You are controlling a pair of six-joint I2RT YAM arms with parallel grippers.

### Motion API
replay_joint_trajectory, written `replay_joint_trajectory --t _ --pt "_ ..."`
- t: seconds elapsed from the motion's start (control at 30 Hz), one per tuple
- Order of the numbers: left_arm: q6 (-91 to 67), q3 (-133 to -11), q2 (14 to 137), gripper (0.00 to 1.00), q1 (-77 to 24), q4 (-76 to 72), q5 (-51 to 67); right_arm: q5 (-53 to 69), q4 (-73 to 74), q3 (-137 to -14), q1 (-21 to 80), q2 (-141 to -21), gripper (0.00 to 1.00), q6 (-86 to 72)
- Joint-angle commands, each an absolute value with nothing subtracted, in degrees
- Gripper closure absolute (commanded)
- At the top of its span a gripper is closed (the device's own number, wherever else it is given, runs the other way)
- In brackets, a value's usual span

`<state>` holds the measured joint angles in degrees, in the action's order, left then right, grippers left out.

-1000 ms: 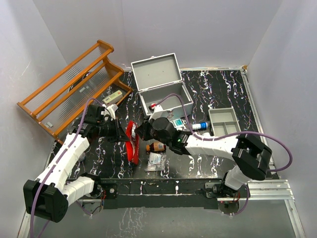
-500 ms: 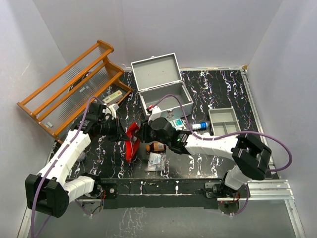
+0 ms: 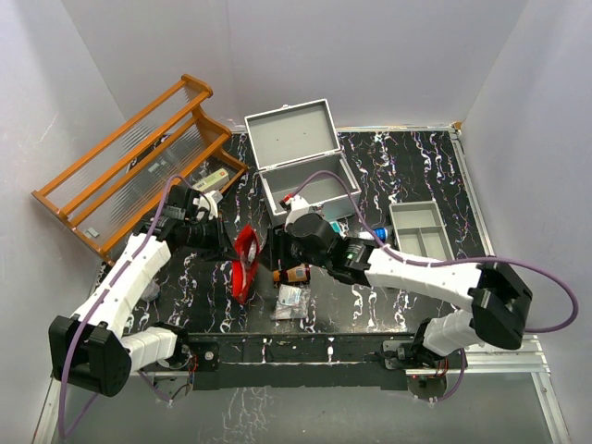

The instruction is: Organize the medicine kit

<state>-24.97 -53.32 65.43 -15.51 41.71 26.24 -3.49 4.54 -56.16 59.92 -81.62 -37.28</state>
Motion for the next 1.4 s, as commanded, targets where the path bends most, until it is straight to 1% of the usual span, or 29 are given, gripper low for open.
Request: replay_joint_trajectory --t 0.0,0.13,0.3,0.4,0.43,0.5,0.57,0.63,0.8,0.87,0.97,1.17,1.37 --pt "-23.8 -57.1 66.0 1.00 -15.7 45.2 26.0 -1.1 8.6 -56.6 59.8 -76.1 0.49 -34.2" --pt "-23.9 -57.6 65.7 1.00 -15.7 46.2 25.9 -1.7 12.9 -52.0 59.8 -72.9 0.43 -31.1" --pt "-23.6 -57.2 65.2 1.00 -15.7 47.3 25.9 0.7 17.4 -48.0 59.9 -71.8 0.39 -28.0" --pt "-23.6 -56.5 64.7 1.00 -15.6 46.9 25.9 0.7 19.9 -46.6 60.2 -72.6 0.28 -26.5" --pt "-23.6 -56.2 64.6 1.00 -15.7 46.6 26.0 1.1 19.7 -46.0 60.5 -72.7 0.26 -25.5" --pt "-23.8 -55.5 64.4 1.00 -15.7 45.8 26.3 2.6 18.3 -44.9 60.6 -73.0 0.24 -23.8" --pt "-23.9 -54.6 64.5 1.00 -15.7 44.7 27.3 2.9 17.9 -45.0 60.6 -74.3 0.24 -22.8" --pt "-24.0 -54.1 64.8 1.00 -15.6 44.1 27.7 3.7 18.6 -46.1 60.6 -76.3 0.26 -21.9" --pt "-24.0 -53.2 64.7 1.00 -15.7 43.6 27.4 5.2 18.7 -47.3 60.8 -80.4 0.41 -21.6" --pt "-24.1 -52.9 64.5 1.00 -15.7 43.5 27.4 6.1 18.4 -47.3 60.8 -81.1 0.43 -21.4" --pt "-24.3 -52.4 64.4 1.00 -15.6 43.1 27.4 8.3 16.3 -46.6 60.9 -80.6 0.50 -21.0" --pt "-24.5 -51.9 64.5 1.00 -15.6 42.7 27.4 9.6 16.0 -46.6 60.9 -81.8 0.54 -20.7" --pt "-24.9 -51.5 64.6 1.00 -15.7 42.1 27.5 8.9 15.5 -46.5 61.0 -84.3 0.54 -20.7"
